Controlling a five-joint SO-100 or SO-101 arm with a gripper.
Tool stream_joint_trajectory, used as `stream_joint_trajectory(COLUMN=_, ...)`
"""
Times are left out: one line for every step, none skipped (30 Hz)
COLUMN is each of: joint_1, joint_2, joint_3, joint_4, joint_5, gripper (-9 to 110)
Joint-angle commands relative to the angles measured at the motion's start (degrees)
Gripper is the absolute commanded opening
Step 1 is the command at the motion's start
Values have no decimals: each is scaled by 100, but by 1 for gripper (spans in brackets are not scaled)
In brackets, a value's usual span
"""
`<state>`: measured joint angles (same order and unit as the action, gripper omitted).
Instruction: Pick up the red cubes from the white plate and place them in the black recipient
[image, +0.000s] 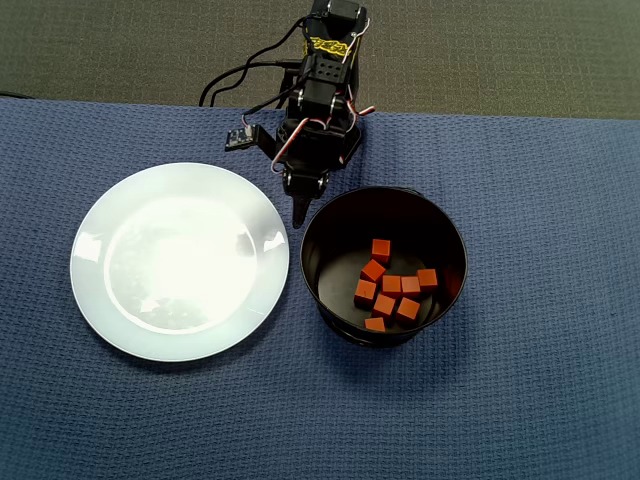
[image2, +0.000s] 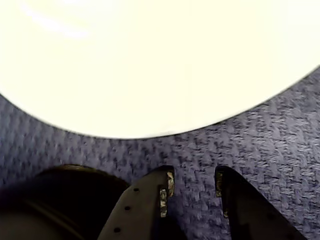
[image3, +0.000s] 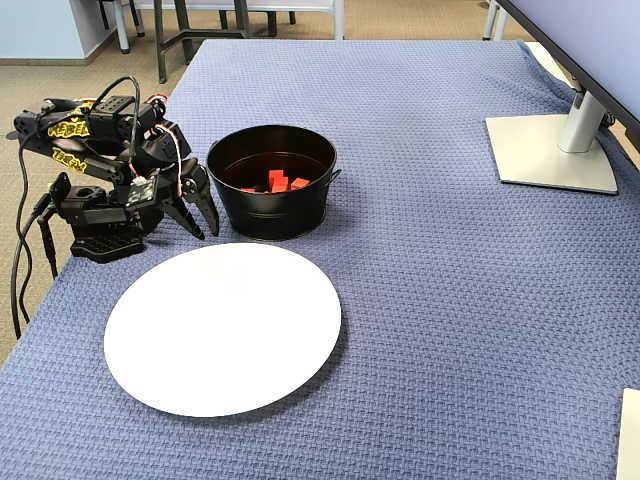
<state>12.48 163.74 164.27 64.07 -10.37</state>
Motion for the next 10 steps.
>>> stream_joint_trajectory(joint_1=255, joint_2=-308, joint_3=-281, joint_4=-272, joint_5=308, gripper=0)
stream_joint_trajectory(joint_1=220, joint_2=-334, joint_3=-299, joint_4=-272, joint_5=308, gripper=0)
stream_joint_trajectory(joint_1=229, joint_2=-343, joint_3=-308, joint_4=-272, joint_5=360, gripper=0)
stream_joint_trajectory(joint_1=237, joint_2=-360, joint_3=-316, joint_4=-255, joint_5=387, gripper=0)
stream_joint_trajectory(joint_1=246, joint_2=-334, joint_3=-308, joint_4=-246, joint_5=387, gripper=0)
stream_joint_trajectory(joint_1=246, joint_2=-272, joint_3=-290, joint_4=-220, joint_5=378, gripper=0)
stream_joint_trajectory(joint_1=211, joint_2=-193, joint_3=-272, joint_4=-193, joint_5=352, gripper=0)
stream_joint_trajectory(joint_1=193, joint_2=-97, joint_3=-237, joint_4=-158, joint_5=352, gripper=0)
stream_joint_trajectory(joint_1=158, joint_2=9, joint_3=-211, joint_4=-105, joint_5=343, gripper=0)
stream_joint_trajectory(joint_1=132, joint_2=79, joint_3=-193, joint_4=-79, joint_5=325, gripper=0)
